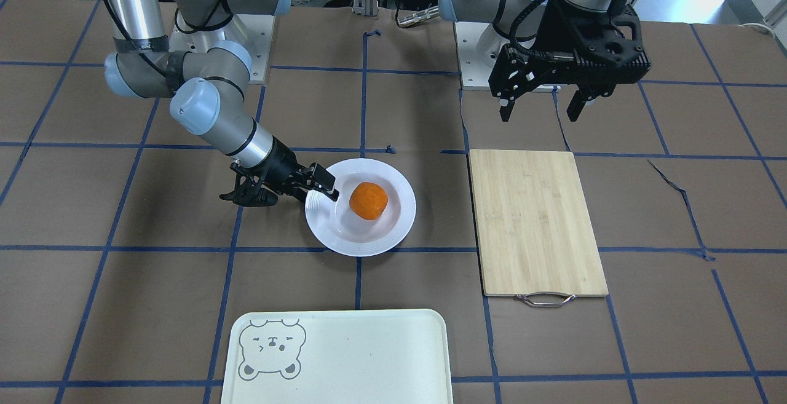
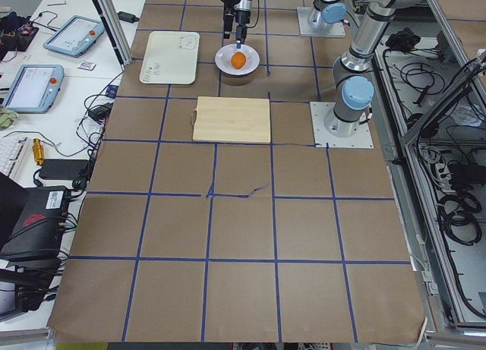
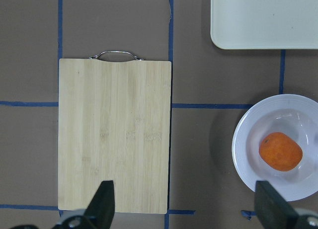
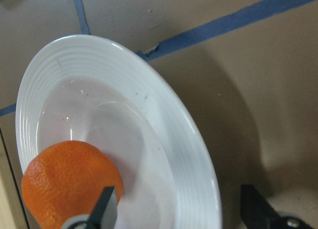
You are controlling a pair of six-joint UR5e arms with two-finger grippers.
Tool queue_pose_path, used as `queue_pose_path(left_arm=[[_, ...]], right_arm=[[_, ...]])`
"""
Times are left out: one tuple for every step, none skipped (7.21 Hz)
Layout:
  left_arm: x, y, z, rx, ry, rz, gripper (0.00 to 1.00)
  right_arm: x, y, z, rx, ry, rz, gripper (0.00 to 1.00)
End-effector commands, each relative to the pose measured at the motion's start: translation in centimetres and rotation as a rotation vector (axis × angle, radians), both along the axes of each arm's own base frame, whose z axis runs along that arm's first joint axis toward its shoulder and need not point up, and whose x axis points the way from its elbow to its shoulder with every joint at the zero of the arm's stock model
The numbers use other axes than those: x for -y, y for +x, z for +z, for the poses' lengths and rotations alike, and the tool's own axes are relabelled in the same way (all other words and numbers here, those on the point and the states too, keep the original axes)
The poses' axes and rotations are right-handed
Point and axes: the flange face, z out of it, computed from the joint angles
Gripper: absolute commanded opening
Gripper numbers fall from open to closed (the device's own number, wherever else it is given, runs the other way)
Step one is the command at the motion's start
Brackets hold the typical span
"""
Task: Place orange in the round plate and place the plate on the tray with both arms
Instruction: 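Grip the white plate rim with the right gripper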
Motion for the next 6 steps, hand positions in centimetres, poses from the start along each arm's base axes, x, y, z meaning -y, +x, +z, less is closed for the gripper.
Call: queue_pose_path(left_arm=[[0.0, -0.1, 0.0, -0.001, 0.0, -0.002, 1.0], [0.0, 0.0, 0.0, -0.001, 0.0, -0.001, 1.0], [0.0, 0.0, 0.0, -0.001, 0.0, -0.001, 1.0], [0.0, -0.1, -0.1, -0.001, 0.001, -0.002, 1.0], [0.0, -0.1, -0.1, -0.001, 0.001, -0.002, 1.0], [0.0, -0.1, -0.1, -0.001, 0.001, -0.002, 1.0]], right_arm=[[-0.1, 0.5, -0.7, 0.025, 0.001, -0.031, 0.84], [-0.3, 1.1, -0.8, 0.027, 0.005, -0.028, 0.77], [-0.6, 1.8, -1.3, 0.026, 0.013, -0.012, 0.76], [-0.4, 2.0, -1.2, 0.026, -0.009, -0.007, 0.33], [-0.3, 2.0, -1.0, 0.019, -0.046, -0.007, 0.12], [-0.3, 1.9, -1.1, 0.008, -0.04, -0.009, 0.0]])
